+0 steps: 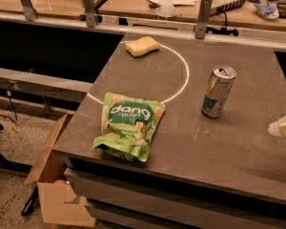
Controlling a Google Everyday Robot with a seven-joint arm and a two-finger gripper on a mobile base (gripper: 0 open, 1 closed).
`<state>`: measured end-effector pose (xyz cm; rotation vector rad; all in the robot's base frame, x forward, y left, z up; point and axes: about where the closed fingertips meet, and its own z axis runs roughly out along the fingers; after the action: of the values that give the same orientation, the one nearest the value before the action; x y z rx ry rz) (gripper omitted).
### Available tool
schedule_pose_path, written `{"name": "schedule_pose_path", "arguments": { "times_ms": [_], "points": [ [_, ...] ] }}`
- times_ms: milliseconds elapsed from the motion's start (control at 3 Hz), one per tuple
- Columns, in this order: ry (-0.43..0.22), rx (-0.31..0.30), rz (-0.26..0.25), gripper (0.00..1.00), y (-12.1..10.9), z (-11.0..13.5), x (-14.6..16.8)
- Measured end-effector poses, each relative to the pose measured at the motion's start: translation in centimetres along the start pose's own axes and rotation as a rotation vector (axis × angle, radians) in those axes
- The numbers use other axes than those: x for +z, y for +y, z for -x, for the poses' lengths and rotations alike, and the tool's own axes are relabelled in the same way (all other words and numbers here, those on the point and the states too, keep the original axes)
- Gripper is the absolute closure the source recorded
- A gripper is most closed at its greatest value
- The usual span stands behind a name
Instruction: Move redbull can near sponge
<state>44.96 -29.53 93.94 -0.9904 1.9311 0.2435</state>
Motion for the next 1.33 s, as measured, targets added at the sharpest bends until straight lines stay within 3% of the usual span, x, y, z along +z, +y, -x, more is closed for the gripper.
{"name": "schedule_pose_path", "arguments": {
  "times_ms": [333,667,1333],
  "points": [
    [-0.043,0.047,0.009,0.00,-0.5,-0.2,2.7],
    [-0.044,0.047,0.008,0.00,-0.5,-0.2,2.7],
    [-0.151,0.078,0.076,0.00,1.7,1.4,5.1]
  ]
}}
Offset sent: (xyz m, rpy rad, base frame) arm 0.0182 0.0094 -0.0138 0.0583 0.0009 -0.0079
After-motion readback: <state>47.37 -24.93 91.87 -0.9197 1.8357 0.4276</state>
